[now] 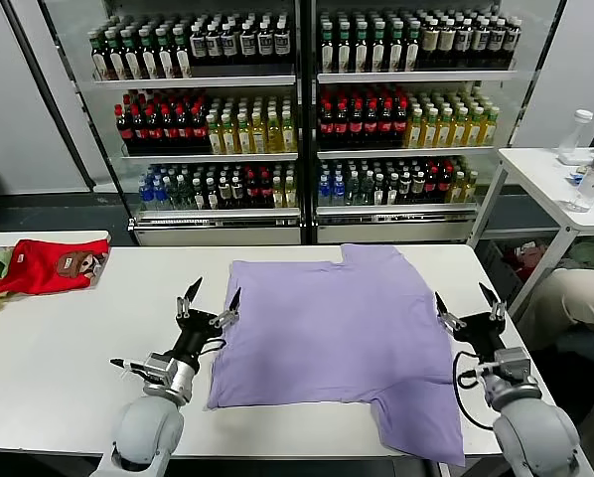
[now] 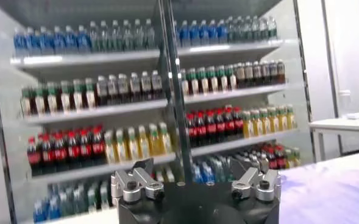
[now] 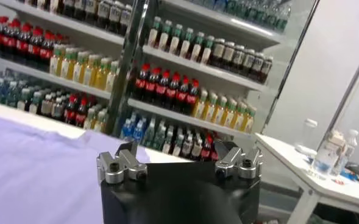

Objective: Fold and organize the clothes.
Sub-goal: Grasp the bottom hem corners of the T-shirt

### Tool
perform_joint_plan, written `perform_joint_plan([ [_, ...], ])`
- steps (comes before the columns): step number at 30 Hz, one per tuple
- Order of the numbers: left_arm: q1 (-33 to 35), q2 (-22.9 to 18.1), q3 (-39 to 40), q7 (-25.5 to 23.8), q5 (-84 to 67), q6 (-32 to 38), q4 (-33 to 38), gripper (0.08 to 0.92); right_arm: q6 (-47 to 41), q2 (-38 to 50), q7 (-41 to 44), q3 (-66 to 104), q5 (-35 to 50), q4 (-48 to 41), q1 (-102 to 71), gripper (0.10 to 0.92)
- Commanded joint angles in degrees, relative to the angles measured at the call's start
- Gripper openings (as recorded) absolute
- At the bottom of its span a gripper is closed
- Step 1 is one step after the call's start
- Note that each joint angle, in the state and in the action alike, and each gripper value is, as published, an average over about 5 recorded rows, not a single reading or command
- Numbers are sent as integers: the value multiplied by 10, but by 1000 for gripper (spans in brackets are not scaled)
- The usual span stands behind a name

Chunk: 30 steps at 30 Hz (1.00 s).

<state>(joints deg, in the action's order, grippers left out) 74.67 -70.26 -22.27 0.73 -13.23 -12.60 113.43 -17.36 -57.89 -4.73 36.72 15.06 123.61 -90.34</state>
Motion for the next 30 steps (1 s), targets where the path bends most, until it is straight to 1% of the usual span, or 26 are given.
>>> perform_joint_plan([
  [1,139,74,24,98,-60,-126,124,823,4,24,-10,17,29,61,-154,823],
  [5,155,76,17,124,-74,-137,126,823,8,21,-13,17,28,62,-177,823],
  [14,198,80,6,133,-111,-166,142,823,15,4,-22,13,46,62,-223,823],
  [23,206,73,4,150,-90,-187,138,823,14,-4,-37,12,64,54,-233,823],
  [30,208,74,-12,160,-108,-191,139,823,11,-3,-41,5,67,52,-232,823],
])
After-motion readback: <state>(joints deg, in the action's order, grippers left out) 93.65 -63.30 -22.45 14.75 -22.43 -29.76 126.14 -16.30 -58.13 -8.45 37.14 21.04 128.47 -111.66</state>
